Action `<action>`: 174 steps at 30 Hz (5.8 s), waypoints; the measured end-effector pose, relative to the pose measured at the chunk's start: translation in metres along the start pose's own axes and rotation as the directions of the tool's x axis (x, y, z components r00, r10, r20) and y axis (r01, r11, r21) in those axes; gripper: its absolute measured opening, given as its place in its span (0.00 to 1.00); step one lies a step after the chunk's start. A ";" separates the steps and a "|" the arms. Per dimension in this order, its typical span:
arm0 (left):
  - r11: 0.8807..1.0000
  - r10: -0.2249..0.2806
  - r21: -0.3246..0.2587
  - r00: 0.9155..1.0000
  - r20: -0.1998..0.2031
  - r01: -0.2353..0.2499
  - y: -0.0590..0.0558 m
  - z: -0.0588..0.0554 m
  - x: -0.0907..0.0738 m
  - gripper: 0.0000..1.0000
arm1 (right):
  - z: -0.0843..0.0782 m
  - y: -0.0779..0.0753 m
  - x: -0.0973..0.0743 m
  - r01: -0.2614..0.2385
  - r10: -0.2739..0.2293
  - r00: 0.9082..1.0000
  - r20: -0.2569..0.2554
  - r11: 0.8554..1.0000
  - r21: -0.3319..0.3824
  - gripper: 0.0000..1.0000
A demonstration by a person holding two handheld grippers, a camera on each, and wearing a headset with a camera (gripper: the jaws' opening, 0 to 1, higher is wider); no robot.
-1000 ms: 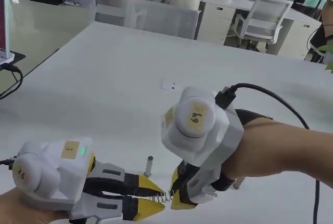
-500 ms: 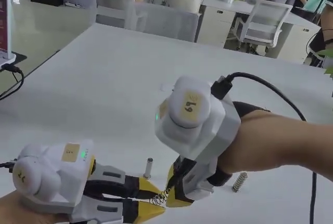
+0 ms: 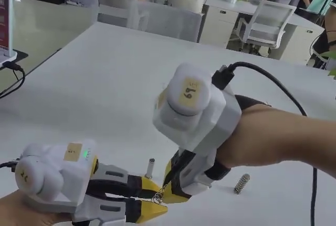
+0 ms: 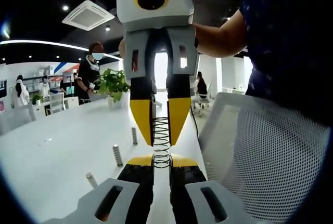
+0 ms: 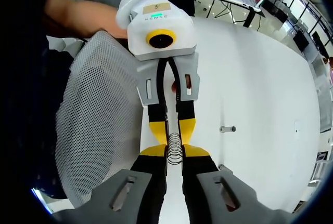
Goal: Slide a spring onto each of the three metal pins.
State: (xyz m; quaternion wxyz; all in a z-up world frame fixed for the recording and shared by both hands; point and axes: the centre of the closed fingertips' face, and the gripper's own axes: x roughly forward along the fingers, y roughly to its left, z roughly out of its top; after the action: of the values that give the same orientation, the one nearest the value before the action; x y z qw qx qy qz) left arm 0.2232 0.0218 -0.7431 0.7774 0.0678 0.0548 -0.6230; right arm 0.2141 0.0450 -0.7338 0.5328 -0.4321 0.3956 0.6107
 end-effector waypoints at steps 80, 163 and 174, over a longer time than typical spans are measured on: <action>0.963 0.253 -0.065 0.962 -0.099 -0.260 0.025 -0.041 -0.049 0.63 | -0.003 -0.038 -0.014 0.087 -0.087 0.996 -0.023 0.996 -0.015 0.07; 0.941 0.309 -0.075 0.928 -0.208 -0.331 0.036 -0.059 -0.074 0.63 | -0.008 -0.116 0.065 0.007 -0.009 0.982 -0.191 1.000 -0.008 0.07; 0.939 0.312 -0.079 0.927 -0.207 -0.334 0.037 -0.060 -0.074 0.62 | -0.015 -0.116 0.081 -0.001 0.003 0.981 -0.192 1.000 0.010 0.08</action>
State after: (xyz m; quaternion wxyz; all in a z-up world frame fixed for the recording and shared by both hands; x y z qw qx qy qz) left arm 0.2434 0.1118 -0.7880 0.8631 0.0914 0.1522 -0.4728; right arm 0.3258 0.0698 -0.8179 0.4937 -0.4859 0.4486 0.5647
